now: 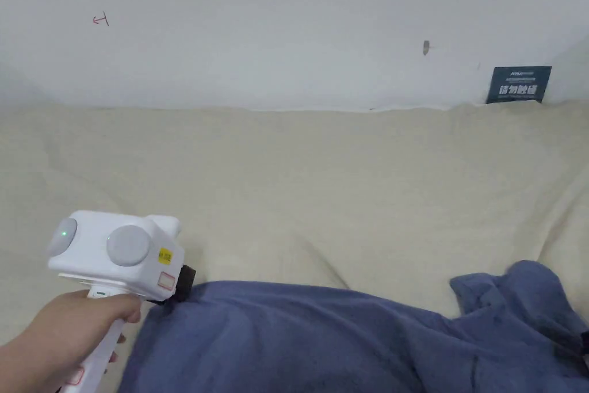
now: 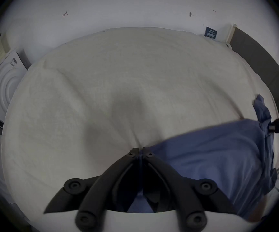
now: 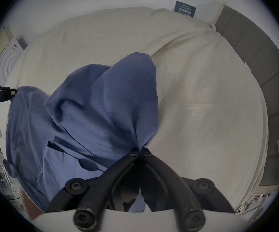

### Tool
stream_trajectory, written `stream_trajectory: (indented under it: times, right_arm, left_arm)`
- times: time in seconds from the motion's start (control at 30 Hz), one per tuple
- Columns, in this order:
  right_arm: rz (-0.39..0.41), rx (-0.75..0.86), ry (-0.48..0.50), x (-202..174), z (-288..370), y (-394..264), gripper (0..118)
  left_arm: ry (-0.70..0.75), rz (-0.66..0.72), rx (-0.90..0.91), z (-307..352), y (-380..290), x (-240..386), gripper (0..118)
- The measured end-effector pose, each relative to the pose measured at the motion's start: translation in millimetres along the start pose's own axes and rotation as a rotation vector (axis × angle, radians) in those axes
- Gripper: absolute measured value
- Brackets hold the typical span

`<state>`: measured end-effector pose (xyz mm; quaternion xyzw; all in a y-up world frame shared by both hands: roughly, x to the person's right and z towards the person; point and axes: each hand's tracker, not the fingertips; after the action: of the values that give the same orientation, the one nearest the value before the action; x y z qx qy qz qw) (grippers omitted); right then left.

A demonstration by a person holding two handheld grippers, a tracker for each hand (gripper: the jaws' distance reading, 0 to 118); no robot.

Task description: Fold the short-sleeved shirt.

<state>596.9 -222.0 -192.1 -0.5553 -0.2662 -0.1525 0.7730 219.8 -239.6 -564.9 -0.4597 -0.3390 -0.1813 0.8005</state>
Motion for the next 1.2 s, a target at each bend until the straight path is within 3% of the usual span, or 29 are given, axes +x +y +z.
stream_trajectory:
  times: [0.27, 0.33, 0.43, 0.57, 0.67, 0.93, 1.2]
  right_arm:
    - [-0.051, 0.118, 0.051, 21, 61, -14, 0]
    - [-0.101, 0.193, 0.215, 31, 92, -20, 0]
    - [-0.095, 0.301, 0.286, 33, 140, -32, 0]
    - [-0.078, 0.419, 0.264, 32, 199, -53, 0]
    - [-0.109, 0.495, 0.347, 37, 242, -65, 0]
    - [-0.071, 0.708, 0.342, 43, 350, -81, 0]
    - [-0.104, 0.801, 0.360, 49, 418, -45, 0]
  left_arm:
    - [-0.084, 0.120, 0.105, 66, -5, -7, 3]
    - [-0.111, 0.100, 0.155, 97, -5, -5, 3]
    - [-0.147, 0.119, 0.215, 152, -18, 2, 3]
    - [-0.201, 0.137, 0.316, 222, -35, 2, 3]
    - [-0.199, 0.133, 0.391, 277, -41, -4, 3]
    - [-0.198, 0.121, 0.612, 408, -59, -3, 3]
    - [-0.144, 0.118, 0.722, 461, -24, -12, 3]
